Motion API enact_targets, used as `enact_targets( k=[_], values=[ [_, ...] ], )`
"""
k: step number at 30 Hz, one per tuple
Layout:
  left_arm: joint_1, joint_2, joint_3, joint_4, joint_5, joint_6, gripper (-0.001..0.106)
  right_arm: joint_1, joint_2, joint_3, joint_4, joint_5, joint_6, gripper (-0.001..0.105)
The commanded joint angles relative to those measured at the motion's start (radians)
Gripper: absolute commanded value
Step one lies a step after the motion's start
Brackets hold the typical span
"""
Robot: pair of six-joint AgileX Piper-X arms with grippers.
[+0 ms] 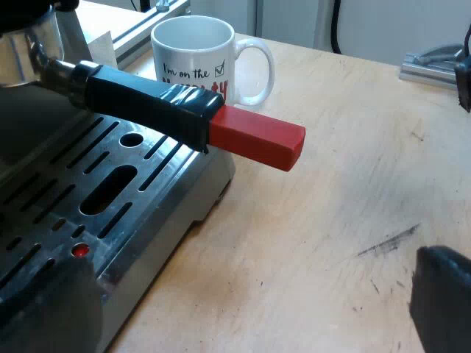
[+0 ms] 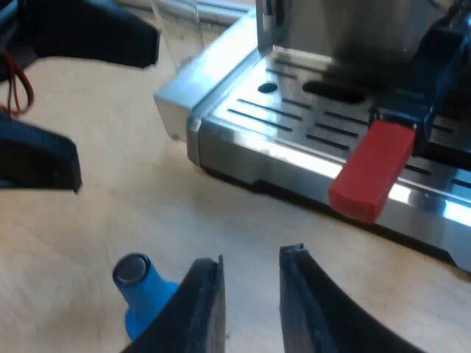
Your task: Grind coffee beans and then tamp
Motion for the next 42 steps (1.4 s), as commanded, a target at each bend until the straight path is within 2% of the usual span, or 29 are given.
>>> enact_targets(
  k=[1, 10, 15, 19, 22, 26, 34, 38, 42],
  values=[
    [-0.005, -0.004, -0.002, -0.013, 0.022, 0.000, 0.086, 0.001, 0.037, 0.007, -0.072, 0.018, 0.001, 0.021],
    [-0.005, -0.004, -0.002, -0.013, 0.022, 0.000, 0.086, 0.001, 0.230, 0.007, -0.287, 0.143, 0.009, 0.021],
    [-0.005, -0.004, -0.002, -0.013, 0.022, 0.000, 0.086, 0.001, 0.270, 0.010, -0.295, 0.194, 0.102, 0.021],
    [-0.005, -0.004, -0.002, -0.013, 0.022, 0.000, 0.086, 0.021, 0.273, 0.022, -0.294, 0.316, 0.130, 0.021],
    [-0.005, -0.004, -0.002, -0.013, 0.022, 0.000, 0.086, 0.058, 0.273, 0.042, -0.299, 0.345, 0.162, 0.021],
    [-0.005, -0.004, -0.002, -0.013, 0.022, 0.000, 0.086, 0.095, 0.279, 0.069, -0.310, 0.409, 0.163, 0.021],
    [-0.005, -0.004, -0.002, -0.013, 0.022, 0.000, 0.086, 0.095, 0.333, 0.070, -0.320, 0.410, 0.163, 0.021],
    [-0.005, -0.004, -0.002, -0.013, 0.022, 0.000, 0.086, 0.095, 0.386, 0.070, -0.411, 0.419, 0.163, 0.021],
    [-0.005, -0.004, -0.002, -0.013, 0.022, 0.000, 0.086, 0.095, 0.457, 0.070, -0.511, 0.490, 0.159, 0.021]
  ],
)
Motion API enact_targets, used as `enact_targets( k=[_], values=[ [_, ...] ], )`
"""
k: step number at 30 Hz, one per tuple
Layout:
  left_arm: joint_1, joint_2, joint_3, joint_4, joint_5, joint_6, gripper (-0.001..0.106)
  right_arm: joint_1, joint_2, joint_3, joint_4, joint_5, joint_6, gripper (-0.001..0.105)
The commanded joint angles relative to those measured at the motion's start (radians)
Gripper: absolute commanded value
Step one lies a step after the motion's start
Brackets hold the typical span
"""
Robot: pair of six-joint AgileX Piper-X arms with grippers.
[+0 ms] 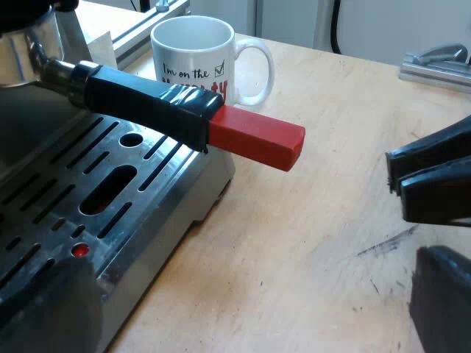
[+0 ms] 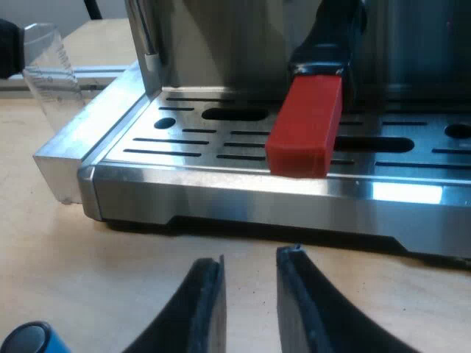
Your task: Grind coffee beans and then tamp
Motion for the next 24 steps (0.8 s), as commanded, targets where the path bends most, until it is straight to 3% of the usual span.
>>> enact_targets(
  k=[1, 10, 24],
  values=[
    [-0.005, -0.004, -0.002, -0.013, 0.022, 0.000, 0.086, 0.002, 0.054, -0.001, -0.096, 0.068, -0.005, 0.021],
    [-0.005, -0.004, -0.002, -0.013, 0.022, 0.000, 0.086, -0.001, 0.106, -0.001, -0.162, 0.133, -0.008, 0.021],
    [-0.005, -0.004, -0.002, -0.013, 0.022, 0.000, 0.086, -0.091, 0.106, -0.001, -0.194, 0.087, -0.008, 0.021]
  ],
)
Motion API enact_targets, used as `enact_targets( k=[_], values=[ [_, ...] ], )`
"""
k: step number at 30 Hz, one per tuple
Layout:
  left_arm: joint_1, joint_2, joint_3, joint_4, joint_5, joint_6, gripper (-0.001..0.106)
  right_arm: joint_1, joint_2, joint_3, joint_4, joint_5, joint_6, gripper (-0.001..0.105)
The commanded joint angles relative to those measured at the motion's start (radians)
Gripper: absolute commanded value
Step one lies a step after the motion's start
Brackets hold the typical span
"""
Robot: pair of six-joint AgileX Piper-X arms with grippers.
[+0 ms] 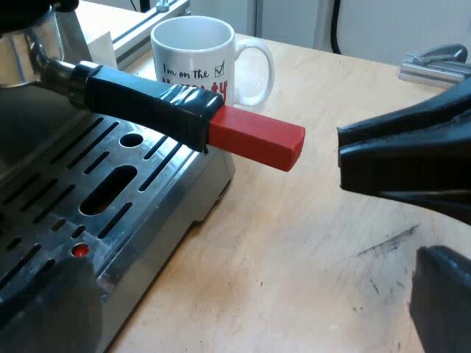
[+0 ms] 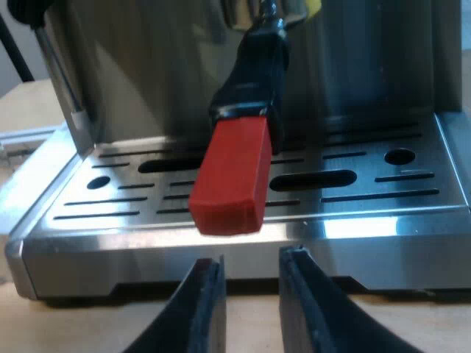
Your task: Grind coffee beans and then tamp
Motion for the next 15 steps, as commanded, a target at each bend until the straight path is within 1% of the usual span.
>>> enact_targets(
  k=[1, 4, 8, 15],
  values=[
    [-0.005, -0.004, -0.002, -0.013, 0.022, 0.000, 0.086, -0.014, -0.002, -0.001, -0.020, -0.010, -0.008, 0.021],
    [-0.005, -0.004, -0.002, -0.013, 0.022, 0.000, 0.086, -0.013, -0.002, -0.001, -0.020, -0.016, -0.013, 0.021],
    [-0.005, -0.004, -0.002, -0.013, 0.022, 0.000, 0.086, -0.013, -0.002, -0.001, -0.020, -0.052, -0.013, 0.021],
    [-0.005, -0.004, -0.002, -0.013, 0.022, 0.000, 0.086, -0.022, -0.002, -0.001, -0.018, -0.048, -0.018, 0.021]
  ],
)
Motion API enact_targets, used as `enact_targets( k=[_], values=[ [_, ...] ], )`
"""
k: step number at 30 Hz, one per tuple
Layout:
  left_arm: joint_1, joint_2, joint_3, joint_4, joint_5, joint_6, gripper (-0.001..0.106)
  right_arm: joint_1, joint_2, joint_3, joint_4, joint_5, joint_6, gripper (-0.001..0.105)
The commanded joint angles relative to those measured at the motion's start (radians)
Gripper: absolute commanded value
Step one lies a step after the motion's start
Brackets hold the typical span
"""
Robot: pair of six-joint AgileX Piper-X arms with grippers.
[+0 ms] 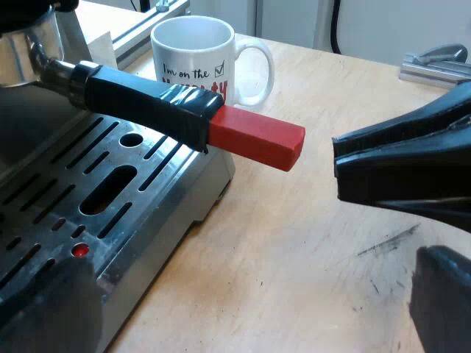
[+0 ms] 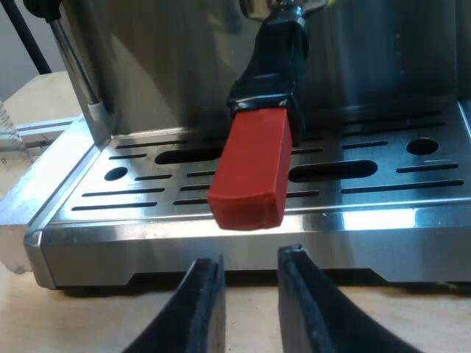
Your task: Grind coffee beans and then tamp
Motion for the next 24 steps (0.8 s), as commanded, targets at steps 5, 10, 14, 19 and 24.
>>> enact_targets(
  k=[5, 10, 14, 19, 24],
  values=[
    [-0.005, -0.004, -0.002, -0.013, 0.022, 0.000, 0.086, -0.067, -0.002, -0.001, -0.030, -0.033, -0.065, 0.021],
    [-0.005, -0.004, -0.002, -0.013, 0.022, 0.000, 0.086, -0.072, -0.002, -0.001, -0.033, -0.059, -0.110, 0.021],
    [-0.005, -0.004, -0.002, -0.013, 0.022, 0.000, 0.086, -0.072, -0.002, -0.001, -0.051, -0.060, -0.147, 0.021],
    [-0.005, -0.004, -0.002, -0.013, 0.020, 0.000, 0.086, -0.101, -0.002, -0.001, -0.053, -0.060, -0.147, 0.021],
    [-0.005, -0.004, -0.002, -0.013, 0.020, 0.000, 0.086, -0.134, -0.002, -0.001, -0.100, -0.060, -0.147, 0.021]
  ],
)
